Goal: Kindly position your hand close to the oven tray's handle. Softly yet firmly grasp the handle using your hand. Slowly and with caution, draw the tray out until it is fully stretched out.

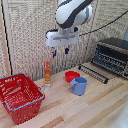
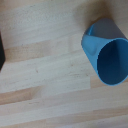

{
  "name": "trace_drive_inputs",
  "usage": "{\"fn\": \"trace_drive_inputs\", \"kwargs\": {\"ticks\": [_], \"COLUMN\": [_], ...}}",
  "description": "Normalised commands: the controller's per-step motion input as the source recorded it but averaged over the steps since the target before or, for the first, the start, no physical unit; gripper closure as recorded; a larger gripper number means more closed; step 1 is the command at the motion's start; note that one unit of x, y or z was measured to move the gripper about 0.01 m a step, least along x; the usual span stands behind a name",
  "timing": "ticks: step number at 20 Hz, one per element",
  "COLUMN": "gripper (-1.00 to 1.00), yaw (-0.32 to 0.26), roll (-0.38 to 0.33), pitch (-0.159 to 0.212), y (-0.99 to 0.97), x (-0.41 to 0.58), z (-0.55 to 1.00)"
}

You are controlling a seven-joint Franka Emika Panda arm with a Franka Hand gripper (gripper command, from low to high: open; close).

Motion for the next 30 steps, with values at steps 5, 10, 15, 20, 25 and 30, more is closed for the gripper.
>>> {"fn": "trace_drive_inputs", "kwargs": {"ticks": [5,10,15,20,25,30], "gripper": [-1.00,-1.00,-1.00,-1.00,-1.00,-1.00], "yaw": [0.131,0.168,0.201,0.193,0.161,0.128], "roll": [-0.269,-0.341,-0.319,-0.324,-0.357,-0.375], "pitch": [-0.013,-0.019,-0.059,-0.092,-0.073,-0.018], "y": [-0.16,-0.21,-0.15,-0.14,-0.14,-0.12], "x": [-0.117,-0.170,-0.091,-0.028,0.000,0.055], "z": [0.00,0.00,0.00,0.00,0.00,-0.11]}}
